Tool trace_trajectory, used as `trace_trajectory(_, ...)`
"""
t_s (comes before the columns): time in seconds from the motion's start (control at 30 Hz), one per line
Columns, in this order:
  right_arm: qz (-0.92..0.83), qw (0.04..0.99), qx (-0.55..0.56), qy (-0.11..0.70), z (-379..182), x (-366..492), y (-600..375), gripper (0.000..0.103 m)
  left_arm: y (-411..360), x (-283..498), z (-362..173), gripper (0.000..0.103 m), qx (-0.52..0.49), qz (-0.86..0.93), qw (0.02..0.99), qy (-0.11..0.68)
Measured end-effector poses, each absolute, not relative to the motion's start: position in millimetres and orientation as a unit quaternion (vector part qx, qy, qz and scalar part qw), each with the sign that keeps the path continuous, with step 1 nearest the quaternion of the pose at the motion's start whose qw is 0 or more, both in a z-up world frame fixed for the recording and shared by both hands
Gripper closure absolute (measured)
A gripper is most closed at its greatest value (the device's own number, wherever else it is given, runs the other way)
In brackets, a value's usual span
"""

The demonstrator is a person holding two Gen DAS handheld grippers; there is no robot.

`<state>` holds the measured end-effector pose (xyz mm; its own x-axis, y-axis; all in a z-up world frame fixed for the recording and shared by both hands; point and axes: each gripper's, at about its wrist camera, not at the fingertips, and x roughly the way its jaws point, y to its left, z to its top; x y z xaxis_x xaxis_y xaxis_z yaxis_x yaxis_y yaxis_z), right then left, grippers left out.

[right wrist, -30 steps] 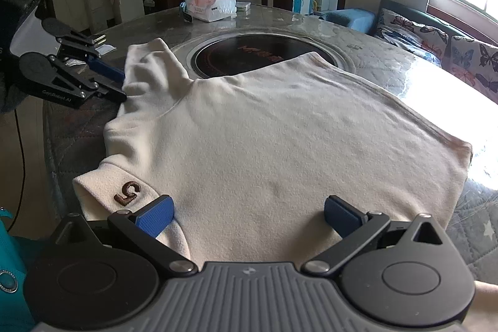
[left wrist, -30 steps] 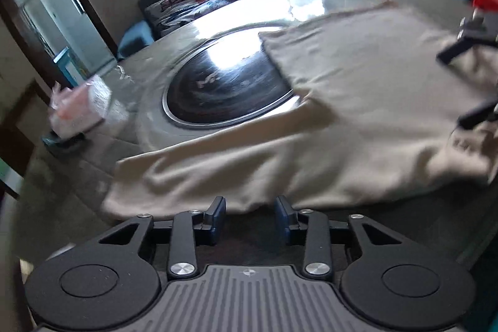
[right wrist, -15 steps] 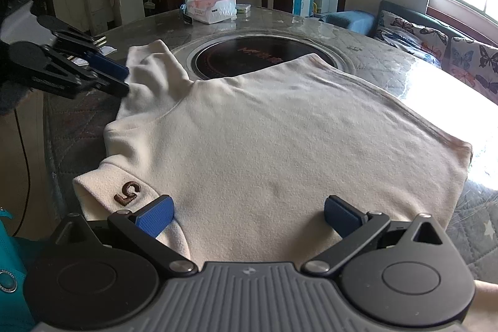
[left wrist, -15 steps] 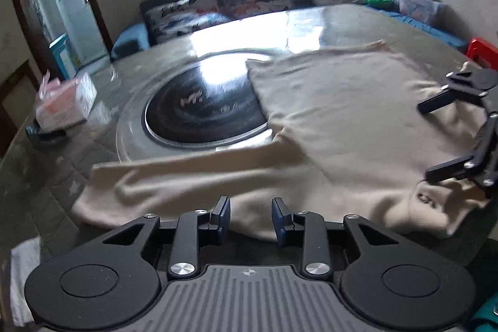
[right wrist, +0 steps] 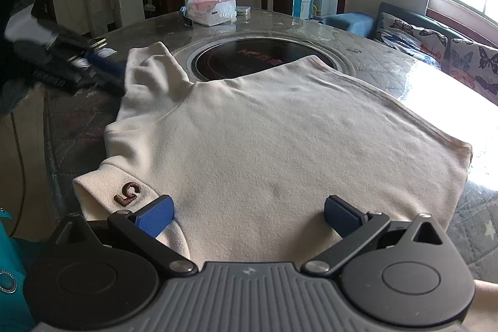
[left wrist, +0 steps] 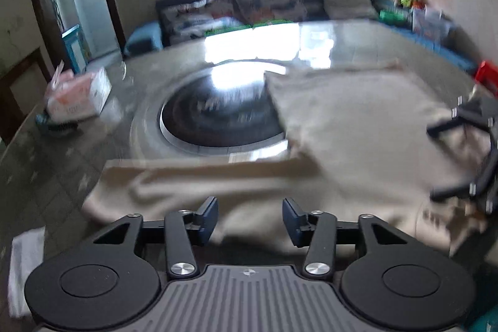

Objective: Fold clothes

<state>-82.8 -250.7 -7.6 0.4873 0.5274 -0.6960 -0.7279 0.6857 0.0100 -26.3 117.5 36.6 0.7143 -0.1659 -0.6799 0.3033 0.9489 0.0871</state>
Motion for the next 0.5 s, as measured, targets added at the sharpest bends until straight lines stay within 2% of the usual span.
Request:
trace_trajectory(0.03, 0.369, 0.851, -0.144, 0.346, -7.8, -83.0, -250.9, 0.000, 115.8, -20.7, 35.3, 0.043, 0.089, -0.127, 0.924, 0.350)
trace_trajectory(0.1, 0.368, 0.852, -0.143, 0.345, -8.1, -83.3, -250.9, 0.000, 113.7, -9.1, 31.2, 0.038, 0.070, -0.128, 0.926, 0.348)
trace_trajectory(0.27, 0.367, 0.852, -0.142, 0.344, -8.3, -83.5, -251.0, 0.000, 120.7, -1.4, 12.5, 0.033, 0.044, -0.109, 0.923, 0.365)
trace_trajectory(0.33, 0.368, 0.852, -0.142, 0.344, -8.2, -83.5, -251.3, 0.000, 126.8, -9.4, 6.1, 0.019, 0.053, -0.101, 0.923, 0.368)
trace_trajectory(0.43, 0.369, 0.852, -0.142, 0.344, -8.2, -83.5, -251.5, 0.000, 141.3, -21.4, 2.5, 0.009, 0.049, -0.089, 0.923, 0.371)
trace_trajectory(0.5, 0.368, 0.852, -0.142, 0.344, -8.1, -83.4, -251.6, 0.000, 153.4, -27.6, 2.1, 0.008, 0.037, -0.082, 0.921, 0.378)
